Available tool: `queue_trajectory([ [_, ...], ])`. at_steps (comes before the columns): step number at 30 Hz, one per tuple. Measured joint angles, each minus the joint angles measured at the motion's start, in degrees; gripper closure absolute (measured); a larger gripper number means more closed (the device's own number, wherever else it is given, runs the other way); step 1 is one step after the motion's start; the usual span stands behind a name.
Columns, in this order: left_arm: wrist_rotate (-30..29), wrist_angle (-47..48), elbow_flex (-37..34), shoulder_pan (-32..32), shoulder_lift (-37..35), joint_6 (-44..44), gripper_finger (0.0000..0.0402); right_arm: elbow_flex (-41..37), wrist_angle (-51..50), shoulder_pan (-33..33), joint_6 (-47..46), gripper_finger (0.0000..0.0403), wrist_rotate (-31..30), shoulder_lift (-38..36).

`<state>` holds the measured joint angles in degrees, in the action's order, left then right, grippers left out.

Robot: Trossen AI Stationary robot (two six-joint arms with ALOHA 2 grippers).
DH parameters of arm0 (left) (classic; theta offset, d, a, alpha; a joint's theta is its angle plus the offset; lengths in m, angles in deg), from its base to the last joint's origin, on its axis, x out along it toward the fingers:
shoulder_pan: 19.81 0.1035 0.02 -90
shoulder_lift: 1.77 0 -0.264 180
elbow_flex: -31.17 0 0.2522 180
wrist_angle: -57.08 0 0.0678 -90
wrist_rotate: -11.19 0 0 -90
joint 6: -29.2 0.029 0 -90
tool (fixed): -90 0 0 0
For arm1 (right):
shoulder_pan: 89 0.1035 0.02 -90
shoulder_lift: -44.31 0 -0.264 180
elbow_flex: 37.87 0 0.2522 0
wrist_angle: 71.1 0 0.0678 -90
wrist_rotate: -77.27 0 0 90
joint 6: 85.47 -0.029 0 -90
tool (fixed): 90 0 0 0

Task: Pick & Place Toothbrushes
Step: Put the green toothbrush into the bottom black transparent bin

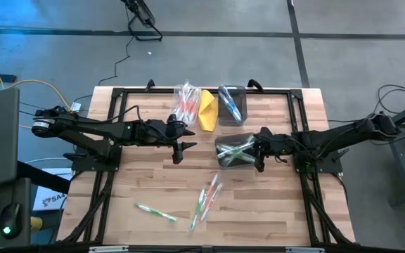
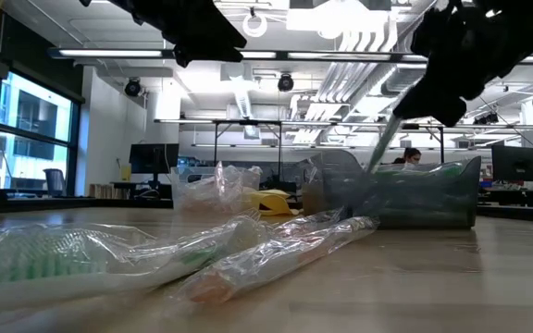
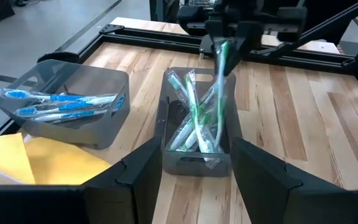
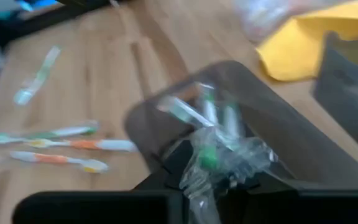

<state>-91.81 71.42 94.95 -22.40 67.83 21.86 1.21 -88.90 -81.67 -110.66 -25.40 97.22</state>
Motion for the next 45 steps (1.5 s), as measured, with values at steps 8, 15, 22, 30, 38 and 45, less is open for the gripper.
queue_trajectory([
  [8, 0.0, 0.0, 0.0, 0.0, 0.0, 0.0, 0.0217, -0.1, -4.1, -1.8, -1.9, 0.0281, -9.2, 0.0],
  [15, 0.0, 2.0, 0.0, 0.0, 0.0, 0.0, 0.0217, -0.1, -8.9, -3.4, -2.1, 0.0216, -15.2, 0.0],
  [22, 0.0, 4.5, -0.1, 0.0, 0.0, 0.0, 0.0217, -0.1, -16.1, -3.7, -3.1, 0.0202, -12.6, 0.0],
  [30, 0.0, 6.0, -0.1, 0.0, 0.0, 0.0, 0.0217, 0.8, -15.9, -3.7, -3.1, 0.0207, -24.3, 0.0],
  [38, 0.6, 7.9, -0.1, 0.0, 0.0, -2.0, 0.0217, 2.6, -8.6, -3.6, 1.8, 0.0222, -24.8, -0.5],
  [45, 1.5, 10.3, -0.1, 0.0, 0.0, -2.0, 0.0217, 2.6, 10.3, -2.6, 10.2, 0.0229, -12.3, -0.7],
])
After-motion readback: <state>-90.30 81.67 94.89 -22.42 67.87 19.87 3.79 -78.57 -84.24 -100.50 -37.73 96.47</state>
